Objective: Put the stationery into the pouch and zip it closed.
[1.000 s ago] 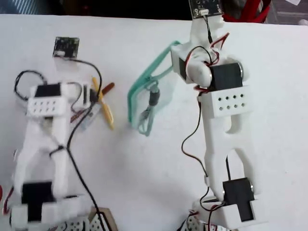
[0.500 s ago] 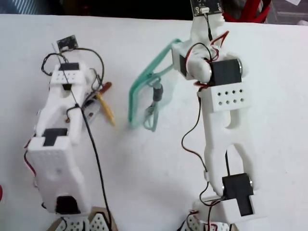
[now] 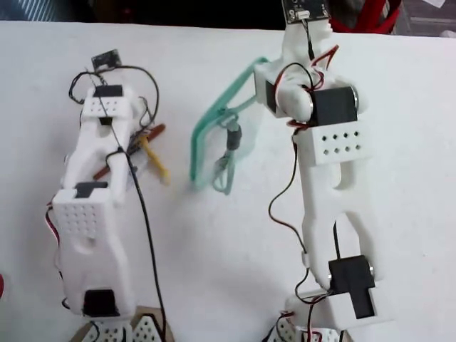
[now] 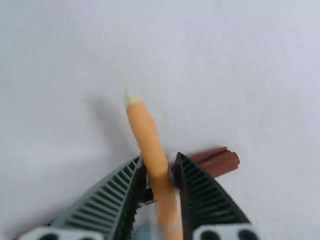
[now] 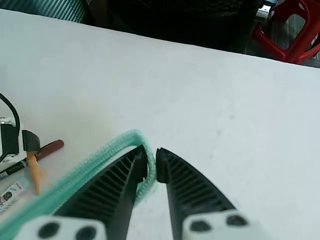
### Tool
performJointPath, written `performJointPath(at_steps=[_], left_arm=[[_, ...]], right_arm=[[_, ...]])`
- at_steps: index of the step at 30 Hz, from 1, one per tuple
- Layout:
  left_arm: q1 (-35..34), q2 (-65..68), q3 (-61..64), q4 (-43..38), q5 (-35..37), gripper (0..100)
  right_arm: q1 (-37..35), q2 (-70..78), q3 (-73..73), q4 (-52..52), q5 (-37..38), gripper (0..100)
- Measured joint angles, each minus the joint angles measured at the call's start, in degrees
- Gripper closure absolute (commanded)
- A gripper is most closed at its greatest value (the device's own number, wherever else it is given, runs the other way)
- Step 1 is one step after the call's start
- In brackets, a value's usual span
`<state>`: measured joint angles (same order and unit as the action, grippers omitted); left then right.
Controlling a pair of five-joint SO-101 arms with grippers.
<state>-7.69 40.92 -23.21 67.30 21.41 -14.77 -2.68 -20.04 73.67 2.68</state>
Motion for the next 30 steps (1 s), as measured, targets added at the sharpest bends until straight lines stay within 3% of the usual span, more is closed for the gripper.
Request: performJointPath(at_steps=[10,19,30], left_arm=[[0.97,-0.97,-11.43,15.03,-0.09,98],[7.74,-14.24,-32.97,32.44,-2.37,98],[15.65,-27.96,-58.99,30.07,-4.84,98]], right_arm=[[0.00,0.00,1.67,0.00,-0.09,98.1],[0.00,0.00,2.37,0.00,-0.09,98.1],[0.00,0.00,2.46,0.00,-0.09,98.1]])
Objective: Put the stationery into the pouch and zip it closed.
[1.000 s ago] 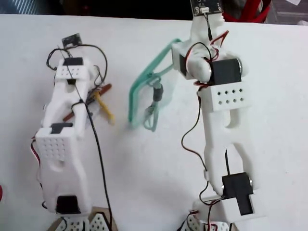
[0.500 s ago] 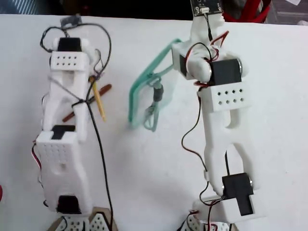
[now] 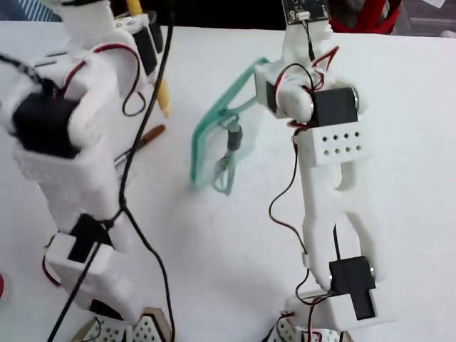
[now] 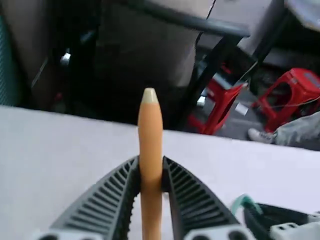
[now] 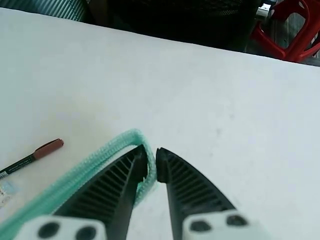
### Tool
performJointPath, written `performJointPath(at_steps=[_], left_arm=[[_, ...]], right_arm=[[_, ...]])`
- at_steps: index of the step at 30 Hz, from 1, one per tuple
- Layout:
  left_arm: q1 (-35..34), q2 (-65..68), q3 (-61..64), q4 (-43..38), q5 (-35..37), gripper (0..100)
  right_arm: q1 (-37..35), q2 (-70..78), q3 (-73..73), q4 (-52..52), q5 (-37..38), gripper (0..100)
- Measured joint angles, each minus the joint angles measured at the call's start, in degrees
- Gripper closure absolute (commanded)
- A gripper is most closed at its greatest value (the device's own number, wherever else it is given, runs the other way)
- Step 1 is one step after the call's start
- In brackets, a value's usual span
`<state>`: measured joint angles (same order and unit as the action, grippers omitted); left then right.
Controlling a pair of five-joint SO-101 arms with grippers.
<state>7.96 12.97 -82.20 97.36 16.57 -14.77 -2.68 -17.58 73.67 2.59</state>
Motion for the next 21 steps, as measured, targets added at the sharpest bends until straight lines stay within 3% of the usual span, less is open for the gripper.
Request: performJointPath(at_steps=[7,13,18,21], left_arm=[[9.05,-1.41,-11.96,4.22,-0.44,98],[10.02,-3.25,-12.31,5.10,-0.44,98],[13.63,-12.22,-12.31,5.10,-0.97,98],[16.35,-19.43,-12.40,5.10,-5.71,98]], right_arm=[[0.00,0.00,0.00,0.00,0.00,98.1],[0.00,0.00,0.00,0.00,0.00,98.1],[0.00,0.00,0.00,0.00,0.00,98.1],[0.00,0.00,0.00,0.00,0.00,98.1]])
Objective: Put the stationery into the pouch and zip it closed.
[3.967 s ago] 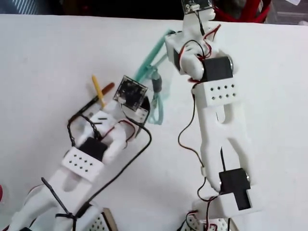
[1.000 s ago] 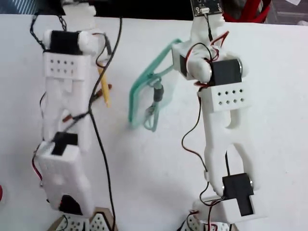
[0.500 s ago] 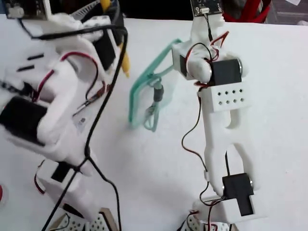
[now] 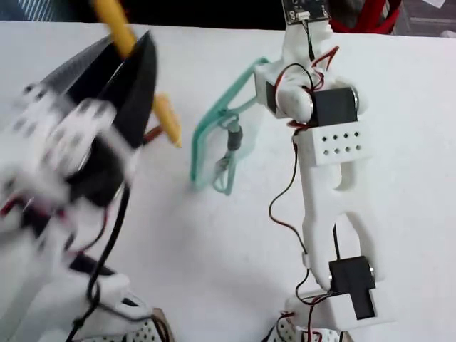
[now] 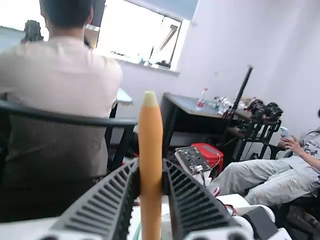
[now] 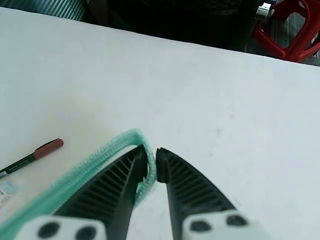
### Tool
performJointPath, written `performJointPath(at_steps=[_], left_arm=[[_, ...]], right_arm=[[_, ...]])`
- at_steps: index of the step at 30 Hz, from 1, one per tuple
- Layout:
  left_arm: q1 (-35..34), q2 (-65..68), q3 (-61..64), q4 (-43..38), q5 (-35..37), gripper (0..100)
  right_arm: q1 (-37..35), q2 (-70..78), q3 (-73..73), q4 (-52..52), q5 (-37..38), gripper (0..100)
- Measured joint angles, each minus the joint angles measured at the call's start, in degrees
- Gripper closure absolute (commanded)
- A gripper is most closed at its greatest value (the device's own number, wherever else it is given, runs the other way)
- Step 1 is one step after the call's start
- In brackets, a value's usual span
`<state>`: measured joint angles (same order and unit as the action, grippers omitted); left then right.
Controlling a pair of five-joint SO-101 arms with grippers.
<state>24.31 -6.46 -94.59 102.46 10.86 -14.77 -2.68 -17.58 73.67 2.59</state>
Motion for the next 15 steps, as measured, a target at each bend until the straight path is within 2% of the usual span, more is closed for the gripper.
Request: performJointPath(at_steps=[4,9,12,15], left_arm=[[2.11,-9.58,4.13,0.00,-4.04,98],[2.55,-21.63,21.19,-0.35,-4.75,98],[2.55,-26.37,32.97,-6.15,-6.24,98],[2.55,-27.78,45.98,-16.70,-7.56,98]], right_arm=[[0.00,0.00,0.00,0.00,0.00,98.1],[0.00,-0.09,1.14,0.00,0.00,98.1],[0.00,-0.09,1.41,0.00,0.00,98.1],[0.00,-0.09,1.41,0.00,0.00,98.1]])
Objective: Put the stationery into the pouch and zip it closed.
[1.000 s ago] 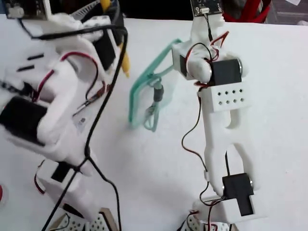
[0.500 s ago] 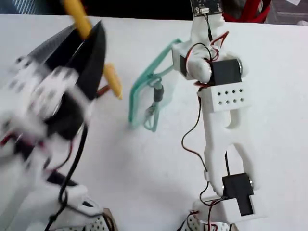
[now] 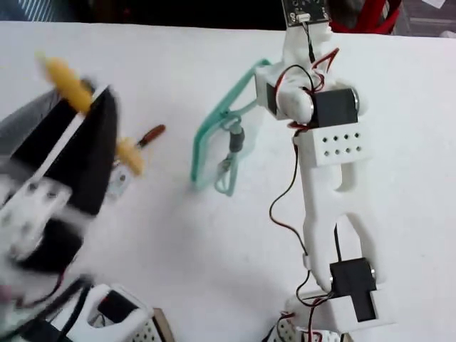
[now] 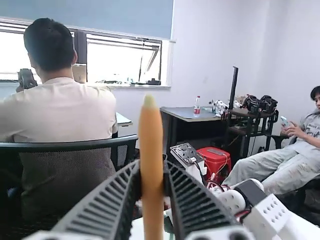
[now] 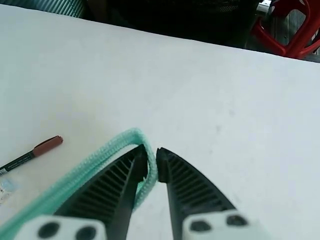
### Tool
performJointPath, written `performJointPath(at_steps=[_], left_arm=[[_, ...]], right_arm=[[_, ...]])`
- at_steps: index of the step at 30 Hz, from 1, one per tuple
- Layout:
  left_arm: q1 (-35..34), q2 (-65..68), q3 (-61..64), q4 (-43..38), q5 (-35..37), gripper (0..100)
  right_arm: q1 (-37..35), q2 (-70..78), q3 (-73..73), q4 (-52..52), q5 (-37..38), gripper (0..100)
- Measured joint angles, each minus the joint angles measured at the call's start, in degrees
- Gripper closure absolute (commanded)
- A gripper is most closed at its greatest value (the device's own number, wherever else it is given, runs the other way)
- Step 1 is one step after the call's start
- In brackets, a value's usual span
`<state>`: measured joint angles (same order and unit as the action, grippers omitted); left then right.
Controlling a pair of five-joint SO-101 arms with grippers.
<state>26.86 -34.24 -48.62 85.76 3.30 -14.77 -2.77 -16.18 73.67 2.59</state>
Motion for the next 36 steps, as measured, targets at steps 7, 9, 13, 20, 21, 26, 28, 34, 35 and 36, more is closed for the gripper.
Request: performJointPath(at_steps=[7,9,13,20,21,26,28,34,35,36], left_arm=[[0.00,0.26,37.01,-34.73,-0.35,98],[-0.09,0.35,46.68,-46.24,-0.44,97],[-1.14,0.44,61.54,-67.34,0.26,97],[-3.52,2.55,73.49,-82.73,7.03,97],[-3.87,3.52,73.58,-84.04,7.74,97],[-4.13,8.88,73.58,-89.14,8.44,97],[-4.13,9.58,73.41,-89.41,8.44,97],[-4.04,9.85,74.55,-88.26,8.44,97],[-4.04,9.85,75.25,-88.00,8.44,97],[-4.04,9.76,76.13,-88.00,8.44,97]], right_arm=[[0.00,0.00,0.00,0.00,0.00,98.1],[0.00,0.00,0.00,0.00,0.00,98.1],[0.00,0.00,0.00,0.00,0.00,98.1],[0.00,0.00,0.18,0.00,0.00,98.1],[0.00,0.00,0.18,0.00,0.00,98.1],[1.32,0.00,0.35,0.00,0.00,98.1],[1.93,0.00,0.53,0.00,0.00,98.1],[2.73,0.00,0.62,-0.09,0.00,98.1],[2.73,0.00,0.62,-0.09,0.00,98.1],[2.73,0.00,0.62,-0.09,0.00,98.1]])
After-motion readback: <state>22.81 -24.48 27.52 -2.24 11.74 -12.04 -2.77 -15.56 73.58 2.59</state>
